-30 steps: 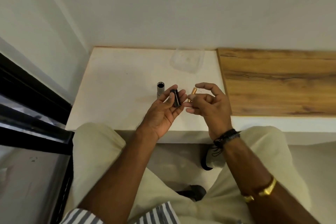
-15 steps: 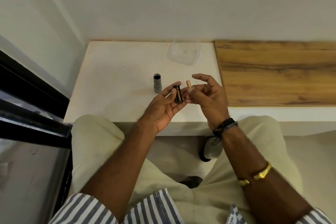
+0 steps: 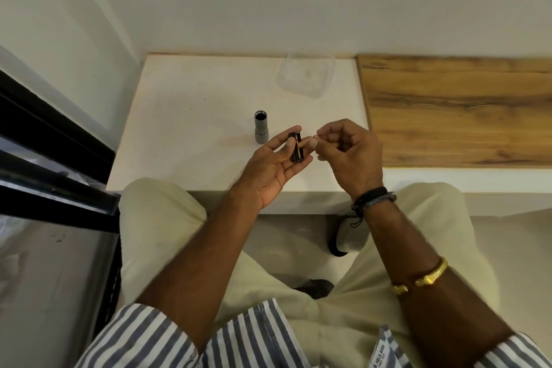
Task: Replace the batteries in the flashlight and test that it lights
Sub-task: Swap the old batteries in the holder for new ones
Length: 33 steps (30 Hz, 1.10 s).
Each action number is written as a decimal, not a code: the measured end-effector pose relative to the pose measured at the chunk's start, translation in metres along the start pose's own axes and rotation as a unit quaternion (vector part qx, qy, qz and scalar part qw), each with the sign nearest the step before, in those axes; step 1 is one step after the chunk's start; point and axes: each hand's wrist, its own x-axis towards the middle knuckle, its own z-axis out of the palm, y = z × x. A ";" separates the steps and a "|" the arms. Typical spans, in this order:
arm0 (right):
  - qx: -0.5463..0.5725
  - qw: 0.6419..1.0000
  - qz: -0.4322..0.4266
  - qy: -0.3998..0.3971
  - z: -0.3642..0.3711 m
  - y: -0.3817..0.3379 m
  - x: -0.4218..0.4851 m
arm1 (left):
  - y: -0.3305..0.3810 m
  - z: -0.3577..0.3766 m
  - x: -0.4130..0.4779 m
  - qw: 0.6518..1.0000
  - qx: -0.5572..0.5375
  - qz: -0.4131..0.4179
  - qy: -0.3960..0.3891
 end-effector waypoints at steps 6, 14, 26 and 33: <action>-0.019 0.999 -0.015 0.031 0.002 0.002 -0.002 | -0.001 0.003 -0.002 1.000 0.016 -0.006 0.005; -0.051 0.997 -0.057 0.029 0.017 0.002 -0.009 | -0.003 0.005 -0.005 0.998 0.051 0.021 0.019; -0.173 0.976 -0.122 -0.042 0.029 0.005 -0.017 | 0.002 0.002 -0.003 0.997 0.059 0.023 0.051; -0.135 0.983 -0.068 -0.099 0.017 0.011 -0.010 | 0.011 0.002 -0.005 0.981 0.188 0.016 0.047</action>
